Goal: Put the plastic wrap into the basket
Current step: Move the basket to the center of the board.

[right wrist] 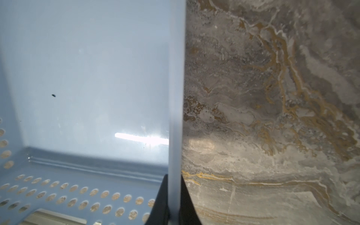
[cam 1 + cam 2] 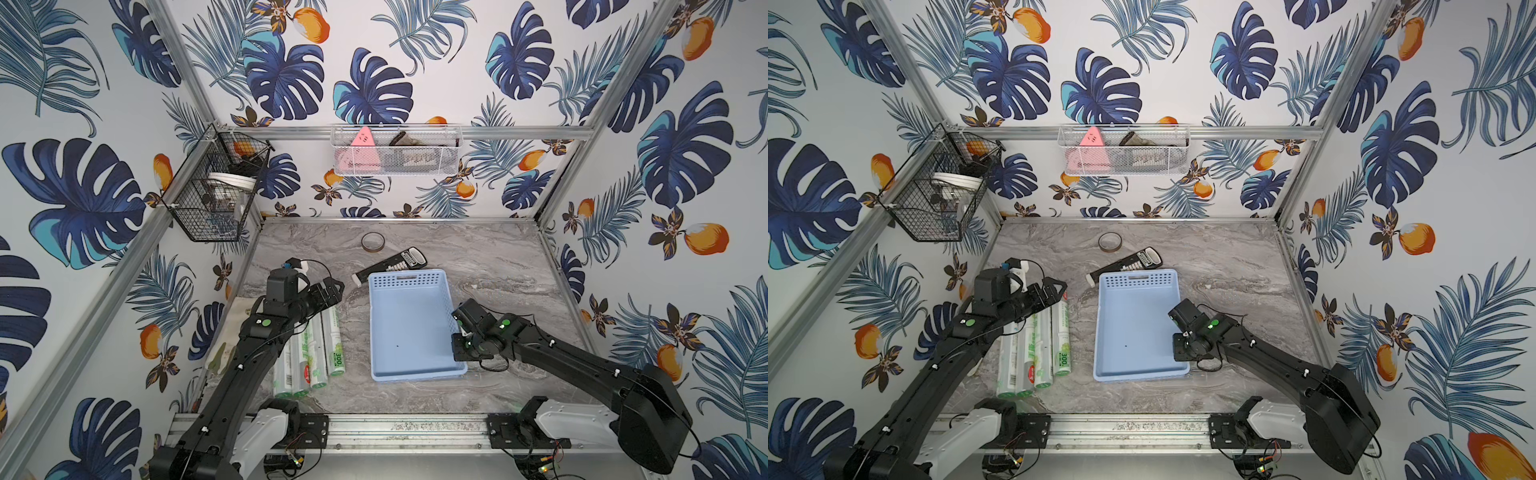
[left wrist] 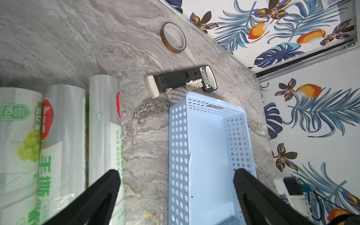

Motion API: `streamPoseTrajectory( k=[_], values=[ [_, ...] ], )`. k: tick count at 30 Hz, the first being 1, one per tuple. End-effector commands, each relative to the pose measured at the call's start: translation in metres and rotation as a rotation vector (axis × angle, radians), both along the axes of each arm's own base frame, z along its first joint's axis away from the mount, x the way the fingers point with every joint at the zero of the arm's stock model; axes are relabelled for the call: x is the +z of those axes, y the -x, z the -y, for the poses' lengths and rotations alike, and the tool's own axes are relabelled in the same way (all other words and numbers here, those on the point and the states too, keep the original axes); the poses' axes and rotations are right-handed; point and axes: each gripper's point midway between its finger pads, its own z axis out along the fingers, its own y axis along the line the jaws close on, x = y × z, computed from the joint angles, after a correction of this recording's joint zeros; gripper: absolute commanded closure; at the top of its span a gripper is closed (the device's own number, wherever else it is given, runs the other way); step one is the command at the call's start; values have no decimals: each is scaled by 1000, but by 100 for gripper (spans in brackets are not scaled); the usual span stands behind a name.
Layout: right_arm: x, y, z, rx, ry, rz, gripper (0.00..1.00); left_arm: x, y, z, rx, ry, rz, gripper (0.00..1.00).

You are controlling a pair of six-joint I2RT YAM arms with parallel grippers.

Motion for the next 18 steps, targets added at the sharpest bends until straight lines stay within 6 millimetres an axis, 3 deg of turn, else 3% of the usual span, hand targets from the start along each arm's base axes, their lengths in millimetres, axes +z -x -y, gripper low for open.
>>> streamPoseTrajectory(
  k=[1, 11, 18],
  values=[
    [3, -15, 2, -15, 42, 54, 100, -2, 2, 4, -10, 18, -14, 1],
    [-9, -13, -1, -107, 6, 22, 96, -31, 16, 7, 16, -46, -109, 1],
    [10, -18, 3, -109, 6, 71, 83, -56, 23, 7, 44, -171, -205, 10]
  ],
)
